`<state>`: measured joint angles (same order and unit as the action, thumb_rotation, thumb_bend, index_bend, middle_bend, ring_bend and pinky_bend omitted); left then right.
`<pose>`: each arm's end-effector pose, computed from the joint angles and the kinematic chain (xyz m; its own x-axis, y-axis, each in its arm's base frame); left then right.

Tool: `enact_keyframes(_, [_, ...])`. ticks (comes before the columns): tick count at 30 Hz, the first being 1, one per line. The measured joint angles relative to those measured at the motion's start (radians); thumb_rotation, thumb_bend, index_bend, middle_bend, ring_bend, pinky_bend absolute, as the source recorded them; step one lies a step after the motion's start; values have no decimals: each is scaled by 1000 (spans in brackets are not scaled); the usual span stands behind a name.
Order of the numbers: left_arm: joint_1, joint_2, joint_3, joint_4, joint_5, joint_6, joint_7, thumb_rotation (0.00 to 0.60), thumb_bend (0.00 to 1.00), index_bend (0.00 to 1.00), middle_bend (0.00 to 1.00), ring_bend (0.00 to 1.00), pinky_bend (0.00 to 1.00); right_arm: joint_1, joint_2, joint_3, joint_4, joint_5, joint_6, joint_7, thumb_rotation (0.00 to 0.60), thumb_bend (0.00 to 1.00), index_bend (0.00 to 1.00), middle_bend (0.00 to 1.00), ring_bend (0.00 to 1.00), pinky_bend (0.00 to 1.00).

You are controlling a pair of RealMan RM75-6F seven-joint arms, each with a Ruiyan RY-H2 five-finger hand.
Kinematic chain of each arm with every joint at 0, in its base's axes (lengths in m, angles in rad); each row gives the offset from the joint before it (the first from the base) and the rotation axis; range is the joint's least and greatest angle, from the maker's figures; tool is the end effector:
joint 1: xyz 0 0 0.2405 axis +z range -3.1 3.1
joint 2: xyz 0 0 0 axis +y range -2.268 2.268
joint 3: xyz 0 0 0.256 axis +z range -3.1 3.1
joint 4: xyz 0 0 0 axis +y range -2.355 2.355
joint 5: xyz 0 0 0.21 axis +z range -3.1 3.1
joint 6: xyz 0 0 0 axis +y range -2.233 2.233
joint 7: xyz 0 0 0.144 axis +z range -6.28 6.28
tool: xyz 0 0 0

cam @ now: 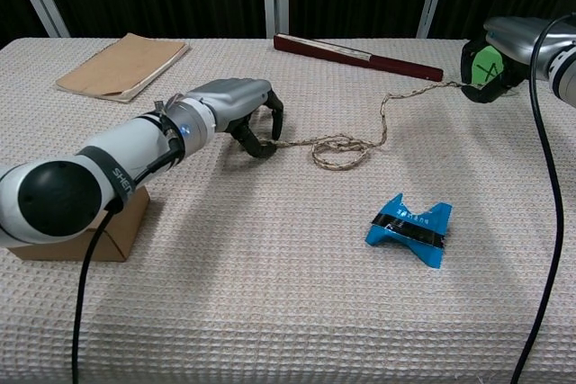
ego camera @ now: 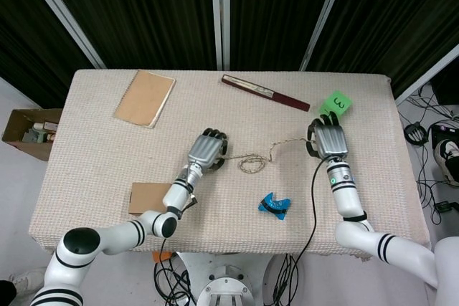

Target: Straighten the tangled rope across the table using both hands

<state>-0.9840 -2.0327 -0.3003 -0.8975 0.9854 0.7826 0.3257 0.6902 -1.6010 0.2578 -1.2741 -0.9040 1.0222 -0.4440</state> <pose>-0.0832 0.3828 -0.1362 0.4151 0.3329 0.8467 0.8865 -0.3573 -0.2941 -0.2124 -0.3793 0.0106 0.4617 -0.1768 0.8692 -0.8864 -0.0544 0.4597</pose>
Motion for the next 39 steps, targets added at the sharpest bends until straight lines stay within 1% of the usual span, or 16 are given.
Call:
enact_keyframes(9, [-1, -6, -4, 8, 4, 1, -2, 600, 408, 569, 227, 125, 127, -1, -5, -4, 9, 3, -5, -2, 600, 490, 656, 324, 110, 77])
enact_keyframes(16, [12, 2, -1, 2, 21, 22, -12, 600, 545, 629, 252, 125, 127, -2, -5, -4, 12, 8, -7, -4, 600, 489, 657, 324, 110, 78])
enact_keyframes(21, [37, 39, 6, -36, 39, 49, -27, 600, 567, 634, 253, 125, 127, -7, 9, -5, 3, 4, -4, 0, 600, 490, 657, 324, 110, 78])
enact_keyframes(25, [83, 109, 16, -103, 60, 88, -50, 600, 567, 637, 253, 125, 127, -16, 38, -5, -22, -9, 5, 11, 600, 491, 660, 325, 110, 77])
enact_keyframes(29, [159, 225, 42, -186, 84, 142, -74, 600, 566, 637, 256, 125, 127, -36, 81, -6, -54, -29, 23, 30, 600, 499, 662, 325, 110, 78])
enact_keyframes(32, [220, 310, 65, -225, 92, 176, -84, 600, 566, 637, 260, 125, 127, -55, 107, -7, -64, -39, 35, 57, 600, 507, 662, 325, 110, 77])
enact_keyframes(35, [277, 383, 79, -247, 83, 198, -94, 600, 566, 637, 260, 125, 127, -72, 123, -9, -66, -42, 40, 75, 600, 508, 664, 325, 110, 77])
enact_keyframes(39, [332, 450, 86, -256, 54, 207, -123, 600, 565, 637, 260, 125, 127, -85, 128, -16, -53, -46, 47, 85, 600, 508, 665, 325, 110, 78])
